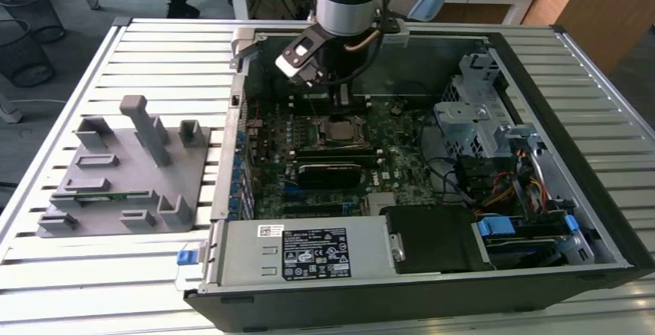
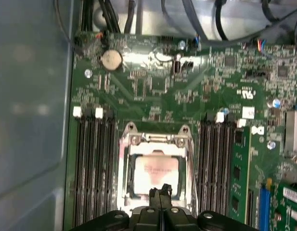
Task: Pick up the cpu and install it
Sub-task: 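Close the cpu cover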
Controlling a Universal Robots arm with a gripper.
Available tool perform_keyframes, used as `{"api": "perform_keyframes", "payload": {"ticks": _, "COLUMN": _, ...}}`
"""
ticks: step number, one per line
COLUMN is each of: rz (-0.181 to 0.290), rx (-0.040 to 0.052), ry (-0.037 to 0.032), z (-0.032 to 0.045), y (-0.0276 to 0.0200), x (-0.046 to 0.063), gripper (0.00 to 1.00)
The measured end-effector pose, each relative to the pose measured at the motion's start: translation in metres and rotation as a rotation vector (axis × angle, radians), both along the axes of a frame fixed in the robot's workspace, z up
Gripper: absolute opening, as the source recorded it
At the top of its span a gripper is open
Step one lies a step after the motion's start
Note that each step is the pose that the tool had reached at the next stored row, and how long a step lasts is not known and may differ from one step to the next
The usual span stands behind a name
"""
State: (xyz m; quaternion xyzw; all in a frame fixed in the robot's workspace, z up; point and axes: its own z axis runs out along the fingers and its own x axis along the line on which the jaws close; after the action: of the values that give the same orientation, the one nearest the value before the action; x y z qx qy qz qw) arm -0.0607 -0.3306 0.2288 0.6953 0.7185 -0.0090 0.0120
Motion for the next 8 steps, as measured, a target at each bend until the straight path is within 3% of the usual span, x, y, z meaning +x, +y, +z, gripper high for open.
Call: {"api": "perform_keyframes", "payload": {"ticks": 8, "rz": 0.0, "rx": -0.0001, "ry": 0.0, "z": -0.0096, "y": 0.0, "x": -0.0094, "gripper": 0.11}}
